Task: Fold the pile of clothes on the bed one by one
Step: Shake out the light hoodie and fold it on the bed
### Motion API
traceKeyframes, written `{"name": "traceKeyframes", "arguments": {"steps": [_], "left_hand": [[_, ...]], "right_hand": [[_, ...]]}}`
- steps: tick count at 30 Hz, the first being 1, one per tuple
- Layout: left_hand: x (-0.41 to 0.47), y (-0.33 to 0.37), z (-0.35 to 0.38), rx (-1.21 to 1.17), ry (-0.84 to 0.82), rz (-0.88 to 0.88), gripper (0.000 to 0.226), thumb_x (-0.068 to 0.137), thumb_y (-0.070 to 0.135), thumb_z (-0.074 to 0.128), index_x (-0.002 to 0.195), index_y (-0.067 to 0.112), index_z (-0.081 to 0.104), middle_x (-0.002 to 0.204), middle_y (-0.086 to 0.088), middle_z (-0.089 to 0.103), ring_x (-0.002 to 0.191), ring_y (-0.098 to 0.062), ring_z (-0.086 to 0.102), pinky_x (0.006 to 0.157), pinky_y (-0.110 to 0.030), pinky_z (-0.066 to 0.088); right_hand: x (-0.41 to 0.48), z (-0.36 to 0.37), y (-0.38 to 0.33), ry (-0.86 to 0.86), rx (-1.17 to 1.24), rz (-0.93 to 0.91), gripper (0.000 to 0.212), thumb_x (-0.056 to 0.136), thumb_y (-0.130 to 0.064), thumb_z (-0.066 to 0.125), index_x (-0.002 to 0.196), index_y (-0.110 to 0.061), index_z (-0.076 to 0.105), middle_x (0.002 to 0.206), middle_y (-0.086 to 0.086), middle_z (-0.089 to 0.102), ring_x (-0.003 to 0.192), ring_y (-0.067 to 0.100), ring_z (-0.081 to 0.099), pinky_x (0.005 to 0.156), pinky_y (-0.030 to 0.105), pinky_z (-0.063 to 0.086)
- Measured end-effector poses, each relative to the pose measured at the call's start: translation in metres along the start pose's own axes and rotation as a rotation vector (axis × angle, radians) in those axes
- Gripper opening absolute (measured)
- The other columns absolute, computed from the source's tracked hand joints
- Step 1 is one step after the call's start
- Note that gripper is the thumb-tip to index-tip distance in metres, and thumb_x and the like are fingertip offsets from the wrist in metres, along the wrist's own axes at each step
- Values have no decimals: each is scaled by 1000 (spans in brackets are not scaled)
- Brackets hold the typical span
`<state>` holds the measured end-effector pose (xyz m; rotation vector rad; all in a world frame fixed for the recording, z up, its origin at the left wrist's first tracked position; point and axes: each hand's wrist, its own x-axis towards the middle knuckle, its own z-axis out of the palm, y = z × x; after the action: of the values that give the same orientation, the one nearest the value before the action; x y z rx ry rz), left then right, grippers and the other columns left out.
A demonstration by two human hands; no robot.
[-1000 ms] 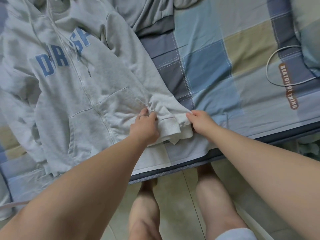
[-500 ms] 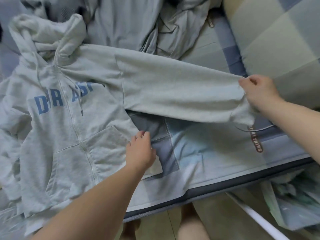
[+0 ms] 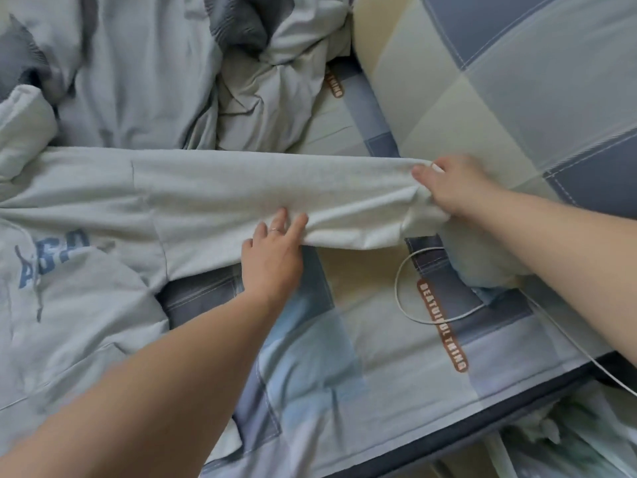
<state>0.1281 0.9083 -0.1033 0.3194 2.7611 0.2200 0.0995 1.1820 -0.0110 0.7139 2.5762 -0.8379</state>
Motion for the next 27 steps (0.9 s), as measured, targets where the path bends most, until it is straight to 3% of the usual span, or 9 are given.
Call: {"name": "traceKeyframes", "arguments": {"steps": [2, 5, 7, 11, 14, 18, 21, 25, 27], "left_hand": [[15, 10, 3, -106, 26, 43, 51, 100, 13, 39, 145, 37, 37, 161, -3, 31, 130, -38, 42, 94, -48, 38], [35, 20, 2, -252, 33, 88, 52, 100, 9, 37, 142, 39, 41, 160, 2, 31, 138, -37, 33, 105, -59, 31], [49, 16, 5, -276, -92, 74, 52, 105, 17, 35, 150, 43, 34, 164, 3, 22, 150, -36, 18, 115, -67, 20], [53, -1, 12, -84, -342, 191, 51, 103, 51, 42, 152, 47, 27, 168, 3, 7, 154, -30, 3, 119, -58, 15], [36, -13, 15, -71, -248, 239, 55, 100, 46, 49, 152, 41, 31, 169, 1, 9, 154, -28, 5, 121, -49, 14], [-7, -52, 29, -45, -80, 145, 55, 97, 32, 55, 150, 31, 39, 166, -4, 22, 153, -36, 15, 121, -52, 16], [-44, -91, 43, 21, -33, 167, 65, 89, 32, 64, 150, 27, 42, 164, -8, 29, 149, -40, 24, 118, -56, 23], [-94, -138, 51, 63, -72, 188, 71, 86, 42, 67, 150, 32, 40, 165, -6, 27, 151, -37, 23, 119, -56, 24], [-114, -152, 51, 56, -83, 182, 75, 82, 46, 69, 150, 32, 41, 163, -7, 30, 150, -37, 26, 118, -57, 26]], "right_hand": [[15, 6, 0, 149, 47, -21, 34, 99, -35, 58, 74, -12, 51, 72, 4, 50, 74, 24, 47, 56, 35, 28], [28, 12, -14, 355, 78, -81, 14, 99, -24, 56, 107, -13, 57, 99, 1, 58, 88, 23, 50, 72, 29, 34], [30, 19, -24, 386, 111, -99, 26, 97, -10, 51, 123, -14, 50, 120, 6, 58, 102, 26, 53, 79, 31, 37], [10, 52, -39, 353, -223, -180, 65, 89, -7, 50, 150, -21, 30, 158, 10, 27, 142, 33, 30, 111, 44, 28], [-9, 90, -52, 138, -413, -334, 67, 96, -19, 48, 155, -31, 21, 167, -1, 5, 153, 27, 4, 119, 50, 13], [-6, 154, -58, -219, -539, -401, 60, 105, -40, 34, 158, -40, 6, 168, -9, -9, 154, 25, -9, 121, 50, 4], [13, 174, -35, -298, -605, -265, 64, 103, -54, 29, 159, -39, 0, 167, -7, -16, 154, 23, -12, 122, 52, 2], [21, 155, 4, -162, -637, 46, 72, 101, -62, 23, 160, -30, -3, 167, 2, -17, 154, 25, -12, 123, 56, 0], [5, 153, 1, -140, -663, 71, 72, 101, -61, 26, 160, -29, 0, 168, 6, -12, 154, 28, -11, 123, 56, 0]]}}
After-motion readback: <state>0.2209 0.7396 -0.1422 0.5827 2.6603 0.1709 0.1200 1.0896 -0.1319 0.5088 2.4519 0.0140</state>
